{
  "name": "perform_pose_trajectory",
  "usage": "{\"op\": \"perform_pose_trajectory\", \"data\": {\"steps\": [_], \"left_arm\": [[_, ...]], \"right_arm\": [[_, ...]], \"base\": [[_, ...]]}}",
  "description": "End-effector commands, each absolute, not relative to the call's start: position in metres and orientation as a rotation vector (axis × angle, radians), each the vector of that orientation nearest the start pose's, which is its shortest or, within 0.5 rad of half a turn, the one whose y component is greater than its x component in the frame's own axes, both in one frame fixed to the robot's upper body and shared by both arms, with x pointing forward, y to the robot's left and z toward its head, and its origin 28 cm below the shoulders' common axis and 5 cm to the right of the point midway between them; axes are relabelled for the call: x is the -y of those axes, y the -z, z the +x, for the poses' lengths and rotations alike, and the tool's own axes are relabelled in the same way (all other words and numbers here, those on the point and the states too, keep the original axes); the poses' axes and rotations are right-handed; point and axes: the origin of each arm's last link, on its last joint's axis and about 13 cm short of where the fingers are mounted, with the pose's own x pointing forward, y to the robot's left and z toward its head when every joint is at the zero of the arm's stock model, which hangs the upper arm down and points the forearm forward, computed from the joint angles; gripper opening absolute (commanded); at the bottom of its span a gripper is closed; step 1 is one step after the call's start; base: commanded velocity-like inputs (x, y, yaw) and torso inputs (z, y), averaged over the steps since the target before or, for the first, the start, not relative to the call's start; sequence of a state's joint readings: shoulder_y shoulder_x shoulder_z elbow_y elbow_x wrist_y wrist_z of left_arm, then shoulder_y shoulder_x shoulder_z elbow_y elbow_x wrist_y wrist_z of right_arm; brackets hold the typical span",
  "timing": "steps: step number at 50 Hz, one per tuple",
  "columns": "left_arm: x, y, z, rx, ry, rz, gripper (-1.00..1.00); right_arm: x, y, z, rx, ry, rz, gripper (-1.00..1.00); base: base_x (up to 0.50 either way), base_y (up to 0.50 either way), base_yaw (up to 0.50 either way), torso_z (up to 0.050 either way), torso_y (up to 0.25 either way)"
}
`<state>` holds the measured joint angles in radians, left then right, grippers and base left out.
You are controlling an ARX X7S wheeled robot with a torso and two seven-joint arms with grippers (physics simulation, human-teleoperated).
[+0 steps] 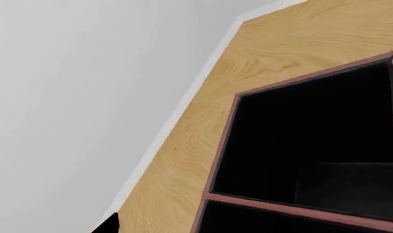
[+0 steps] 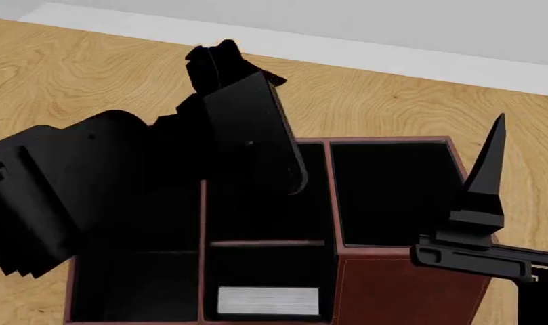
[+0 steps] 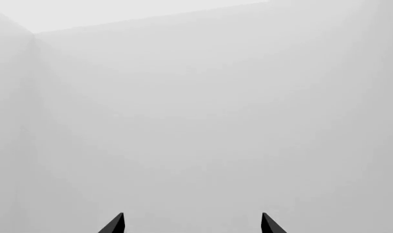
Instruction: Pick up the book and place it in the back compartment of the caddy.
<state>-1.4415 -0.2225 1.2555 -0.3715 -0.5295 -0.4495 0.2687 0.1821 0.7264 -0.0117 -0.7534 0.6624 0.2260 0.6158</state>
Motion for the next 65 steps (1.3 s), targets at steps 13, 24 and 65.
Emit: {"op": "perform_pose_trajectory", "data": {"steps": [13,24,65], "left_arm": [[-0.137,-0.280,0.354,0.261,0.753,0.552,1.00],[-0.147,-0.276,0.341,0.316,0.704,0.472,1.00],[-0.166,-0.252,0.277,0.525,0.524,0.137,1.00]], "right_arm": [[0.155,-0.207,0.195,0.554,0.120,0.009,1.00],[0.156,-0.206,0.195,0.554,0.117,0.010,1.00],[0.157,-0.206,0.193,0.563,0.115,0.023,1.00]], "base": [[0.00,0.00,0.00,0.000,0.000],[0.00,0.00,0.00,0.000,0.000],[0.00,0.00,0.00,0.000,0.000]]}}
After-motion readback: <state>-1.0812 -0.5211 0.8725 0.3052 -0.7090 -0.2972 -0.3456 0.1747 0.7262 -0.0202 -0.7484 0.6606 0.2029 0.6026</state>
